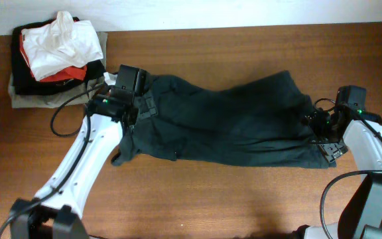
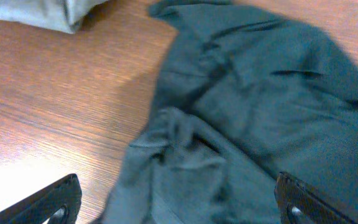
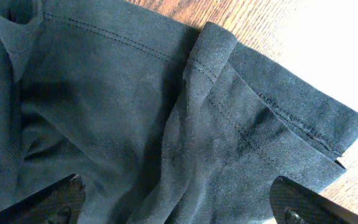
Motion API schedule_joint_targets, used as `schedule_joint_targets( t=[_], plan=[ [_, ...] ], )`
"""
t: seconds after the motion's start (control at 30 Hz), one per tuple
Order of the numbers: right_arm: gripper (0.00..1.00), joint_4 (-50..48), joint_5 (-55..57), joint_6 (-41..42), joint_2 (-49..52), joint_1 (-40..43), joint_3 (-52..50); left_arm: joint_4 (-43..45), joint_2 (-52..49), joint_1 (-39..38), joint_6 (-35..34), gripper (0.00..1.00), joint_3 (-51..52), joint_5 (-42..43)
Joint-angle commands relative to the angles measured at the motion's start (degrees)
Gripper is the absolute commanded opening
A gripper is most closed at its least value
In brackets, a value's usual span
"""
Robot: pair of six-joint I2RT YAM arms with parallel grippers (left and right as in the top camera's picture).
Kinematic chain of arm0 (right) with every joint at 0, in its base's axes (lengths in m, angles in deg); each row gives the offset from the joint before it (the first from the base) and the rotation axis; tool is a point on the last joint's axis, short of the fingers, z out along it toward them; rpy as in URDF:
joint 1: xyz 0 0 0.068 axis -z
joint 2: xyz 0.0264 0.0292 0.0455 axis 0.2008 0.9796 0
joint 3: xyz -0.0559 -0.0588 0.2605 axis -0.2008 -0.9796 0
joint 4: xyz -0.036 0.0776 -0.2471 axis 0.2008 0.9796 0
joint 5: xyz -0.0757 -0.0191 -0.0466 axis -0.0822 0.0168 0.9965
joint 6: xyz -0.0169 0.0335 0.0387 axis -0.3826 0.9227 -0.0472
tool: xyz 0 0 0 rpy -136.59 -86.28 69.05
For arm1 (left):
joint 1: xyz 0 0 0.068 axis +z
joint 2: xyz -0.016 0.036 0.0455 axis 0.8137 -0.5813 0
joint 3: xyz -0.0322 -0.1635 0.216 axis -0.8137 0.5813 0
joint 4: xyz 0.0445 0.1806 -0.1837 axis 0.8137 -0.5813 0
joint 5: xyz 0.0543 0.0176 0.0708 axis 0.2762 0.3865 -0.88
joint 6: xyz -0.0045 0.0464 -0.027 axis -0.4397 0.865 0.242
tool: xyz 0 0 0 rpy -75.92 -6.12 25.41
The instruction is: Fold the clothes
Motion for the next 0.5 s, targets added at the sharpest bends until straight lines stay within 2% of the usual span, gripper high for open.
schedule_joint_targets(
  t=[0.0,0.13,0.2,0.3,0.47],
  plan=[
    [0.99,0.09,-0.17,-0.22,0.42,-0.33,0.94,-0.46,3.34,-0.42,0.94,0.99,-1.33,10.93],
    [0.99,0.09,-0.17,-0.22,0.42,-0.33,0.94,-2.84,3.37,-0.42,1.25,0.99,-1.27,18.82],
    [0.99,0.09,-0.17,-0.22,0.42,-0.33,0.94,-5.11,3.37,-0.76,4.44,0.99,-1.27,20.20],
    [0.99,0.07,-0.17,-0.22,0.42,-0.33,0.94,-9.11,3.37,-2.78,5.01,0.99,-1.20,19.87],
    [0.99,0.07,-0.15,-0.22,0.42,-0.33,0.94,-10.19,1.84,-6.80,4.55,0.99,-0.15,17.03]
  ],
)
